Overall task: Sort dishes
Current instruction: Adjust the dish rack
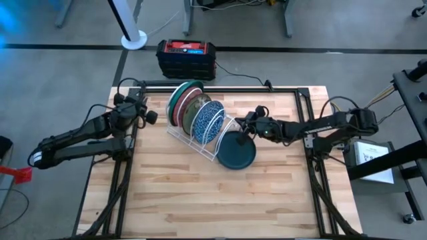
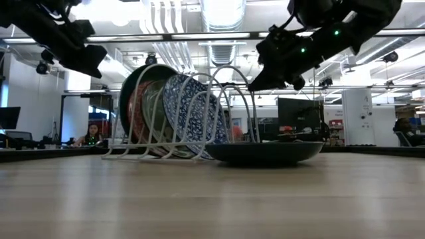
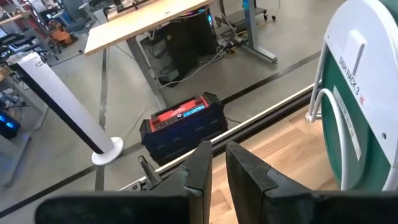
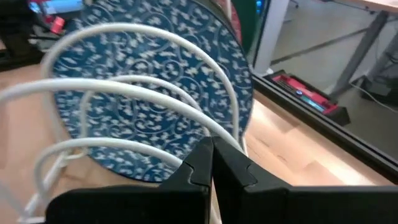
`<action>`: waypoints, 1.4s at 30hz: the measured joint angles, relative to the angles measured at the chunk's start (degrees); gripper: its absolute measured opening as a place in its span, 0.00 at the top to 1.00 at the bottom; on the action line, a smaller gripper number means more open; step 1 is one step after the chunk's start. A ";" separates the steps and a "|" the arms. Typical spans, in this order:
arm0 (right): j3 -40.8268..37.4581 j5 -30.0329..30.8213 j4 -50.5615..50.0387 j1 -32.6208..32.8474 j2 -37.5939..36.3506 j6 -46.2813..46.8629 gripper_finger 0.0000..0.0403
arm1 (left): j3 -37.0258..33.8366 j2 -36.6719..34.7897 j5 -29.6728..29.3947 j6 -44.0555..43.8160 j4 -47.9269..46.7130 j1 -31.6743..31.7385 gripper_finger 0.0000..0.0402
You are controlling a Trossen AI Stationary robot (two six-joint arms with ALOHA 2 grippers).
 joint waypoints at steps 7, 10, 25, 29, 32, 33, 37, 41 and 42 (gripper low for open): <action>0.00 0.05 0.38 -4.44 0.81 -1.98 1.00 | 0.00 -0.11 2.27 -0.12 -0.07 0.00 0.91; 0.00 0.26 1.00 -6.60 0.73 -4.41 1.00 | 0.00 -0.11 3.48 -0.33 -0.08 -0.02 0.91; 0.00 -12.24 6.76 -17.39 0.75 -14.28 1.00 | 0.00 -0.06 5.23 -2.20 -0.02 -0.03 0.91; 0.04 -14.45 8.52 -19.88 0.75 -15.46 1.00 | 0.00 -0.06 6.58 -3.24 0.00 -0.02 0.91; 0.04 -16.16 9.35 -21.40 0.75 -16.75 1.00 | 0.00 0.18 6.99 -3.81 0.01 -0.20 0.91; 0.04 -16.58 9.56 -21.77 0.75 -17.04 1.00 | 0.00 0.22 7.15 -3.99 0.00 -0.20 0.91; 0.04 -17.61 7.26 -22.46 0.24 -16.42 1.00 | 0.00 0.27 8.13 -5.23 -0.10 -0.21 0.91; 0.04 -17.56 -0.93 -22.16 -3.20 -13.15 1.00 | 0.00 0.33 9.62 -6.01 -0.17 -0.57 0.91; 0.04 -17.52 -2.89 -22.16 -4.34 -12.48 1.00 | 0.00 0.32 9.61 -6.07 -0.17 -0.67 0.91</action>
